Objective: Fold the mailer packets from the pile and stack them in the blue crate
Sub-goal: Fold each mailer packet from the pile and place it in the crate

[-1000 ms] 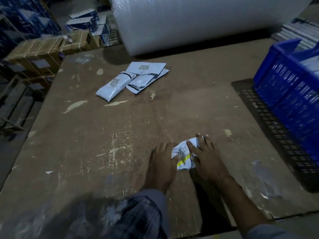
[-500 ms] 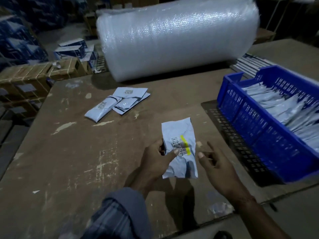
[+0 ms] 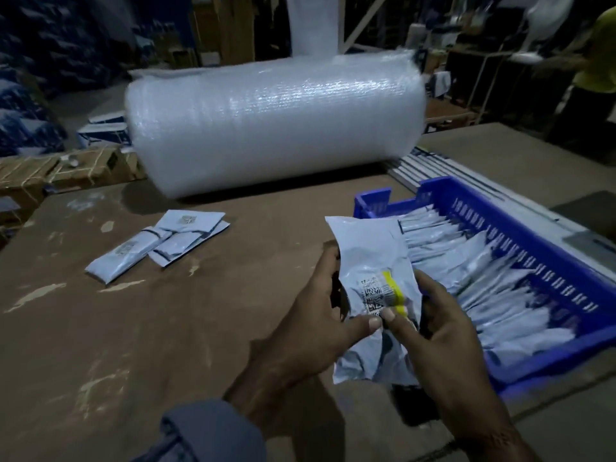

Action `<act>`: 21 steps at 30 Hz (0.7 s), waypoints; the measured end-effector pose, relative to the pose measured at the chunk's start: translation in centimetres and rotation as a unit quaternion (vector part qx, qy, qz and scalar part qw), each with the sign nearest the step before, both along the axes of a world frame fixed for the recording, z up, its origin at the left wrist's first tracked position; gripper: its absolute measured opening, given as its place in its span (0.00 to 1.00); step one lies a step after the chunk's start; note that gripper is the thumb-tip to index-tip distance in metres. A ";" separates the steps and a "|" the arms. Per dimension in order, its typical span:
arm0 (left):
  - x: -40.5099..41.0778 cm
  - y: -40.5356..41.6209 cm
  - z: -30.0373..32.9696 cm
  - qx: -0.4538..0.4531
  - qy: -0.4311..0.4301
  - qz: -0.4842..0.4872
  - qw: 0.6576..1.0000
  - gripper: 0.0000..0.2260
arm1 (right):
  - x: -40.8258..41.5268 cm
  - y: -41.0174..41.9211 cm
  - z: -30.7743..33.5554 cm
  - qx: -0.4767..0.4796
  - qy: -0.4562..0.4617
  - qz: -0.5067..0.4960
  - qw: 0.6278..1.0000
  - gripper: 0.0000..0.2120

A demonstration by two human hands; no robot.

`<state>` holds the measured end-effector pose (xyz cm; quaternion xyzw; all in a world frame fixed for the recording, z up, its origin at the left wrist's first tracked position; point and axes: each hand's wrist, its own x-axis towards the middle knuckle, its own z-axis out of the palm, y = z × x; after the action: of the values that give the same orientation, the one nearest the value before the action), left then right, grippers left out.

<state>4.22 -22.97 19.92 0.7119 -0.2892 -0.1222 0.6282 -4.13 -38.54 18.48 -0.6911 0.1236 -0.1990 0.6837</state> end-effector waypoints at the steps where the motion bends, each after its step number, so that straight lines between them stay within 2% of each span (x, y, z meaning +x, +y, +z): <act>1: 0.2 -2.2 0.0 0.001 -0.006 0.001 1.000 0.35 | -0.1 -2.2 0.4 -0.010 0.005 -0.005 1.000 0.27; 3: 0.3 -6.7 0.0 0.008 -0.013 0.004 1.000 0.35 | -0.4 -6.9 1.0 -0.064 0.035 -0.021 0.997 0.31; 6: 0.5 -13.6 -0.2 0.034 -0.043 0.002 0.998 0.35 | -0.8 -14.6 1.3 -0.230 0.085 -0.083 0.966 0.48; 9: 0.1 -19.6 0.1 0.086 -0.109 0.003 0.990 0.33 | -1.4 -20.7 1.7 -0.443 0.053 -0.150 0.882 0.57; 11: -0.1 -23.4 -0.2 0.120 -0.142 -0.004 0.982 0.29 | -1.6 -24.4 2.6 -0.548 0.029 -0.140 0.824 0.57; 13: 0.3 -26.2 -1.1 0.158 -0.148 -0.032 0.976 0.25 | -1.4 -27.3 3.1 -0.634 0.020 -0.094 0.767 0.56; 15: 0.6 -28.3 -2.1 0.182 -0.137 -0.070 0.971 0.24 | -1.3 -29.6 2.7 -0.678 0.030 -0.043 0.733 0.52; 19: 1.3 -30.8 -4.7 0.197 -0.111 -0.132 0.965 0.16 | -0.9 -33.6 0.2 -0.699 0.076 0.062 0.708 0.28; 21: 2.1 -30.8 -6.2 0.204 -0.035 -0.157 0.966 0.14 | -1.0 -35.3 -1.1 -0.689 0.111 0.091 0.710 0.21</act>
<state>6.31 -53.80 13.69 0.7748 -0.3879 -0.2506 0.4318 -5.13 -73.79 17.38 -0.9954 -0.0363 -0.0873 0.0135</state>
